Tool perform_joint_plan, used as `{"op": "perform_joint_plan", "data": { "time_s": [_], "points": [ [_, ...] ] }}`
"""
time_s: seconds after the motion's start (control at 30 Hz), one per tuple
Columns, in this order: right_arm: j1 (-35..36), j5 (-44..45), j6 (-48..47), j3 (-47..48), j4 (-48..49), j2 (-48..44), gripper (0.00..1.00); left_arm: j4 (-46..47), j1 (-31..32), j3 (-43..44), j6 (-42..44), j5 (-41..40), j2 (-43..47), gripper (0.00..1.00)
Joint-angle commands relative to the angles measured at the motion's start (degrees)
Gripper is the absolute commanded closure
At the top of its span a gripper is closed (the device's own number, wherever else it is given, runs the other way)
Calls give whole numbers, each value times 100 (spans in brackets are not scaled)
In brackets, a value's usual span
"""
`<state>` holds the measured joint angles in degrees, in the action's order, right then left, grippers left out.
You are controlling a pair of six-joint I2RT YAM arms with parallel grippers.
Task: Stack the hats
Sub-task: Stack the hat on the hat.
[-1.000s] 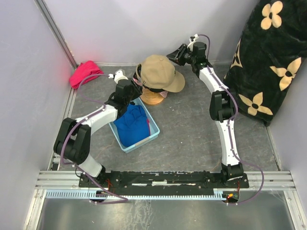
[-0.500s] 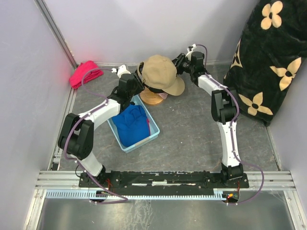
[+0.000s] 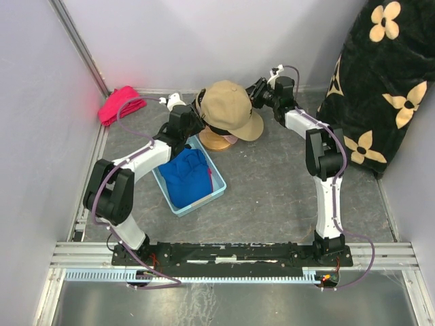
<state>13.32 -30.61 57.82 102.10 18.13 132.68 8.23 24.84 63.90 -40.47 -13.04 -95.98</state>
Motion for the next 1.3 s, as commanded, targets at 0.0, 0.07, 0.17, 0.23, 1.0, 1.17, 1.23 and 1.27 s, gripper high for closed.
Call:
{"op": "perform_joint_plan", "data": {
  "time_s": [0.0, 0.07, 0.17, 0.23, 1.0, 1.17, 1.23, 1.27],
  "points": [
    [118, -267, -21, -439, 582, -722, 59, 141, 64, 199, 126, 234, -105, 53],
    [119, -230, -37, -659, 669, -846, 59, 95, 61, 217, 135, 243, -150, 53],
    [118, -180, -65, -931, 743, -1013, 59, 39, 64, 228, 136, 240, -214, 53],
    [118, -155, -92, -1109, 785, -1122, 59, 36, 63, 220, 136, 231, -216, 53],
    [-211, 1045, -460, -1597, 336, -2122, 46, -473, -41, 133, 224, 117, 364, 42],
    [-227, 1239, -659, -2048, 287, -2645, 42, -671, -41, 5, 224, 46, 708, 38],
    [-201, 1319, -827, -2265, 176, -2972, 41, -749, -43, -86, 224, -31, 910, 37],
    [-176, 1366, -951, -2359, 76, -3166, 41, -780, -46, -149, 224, -67, 1026, 36]
  ]
}}
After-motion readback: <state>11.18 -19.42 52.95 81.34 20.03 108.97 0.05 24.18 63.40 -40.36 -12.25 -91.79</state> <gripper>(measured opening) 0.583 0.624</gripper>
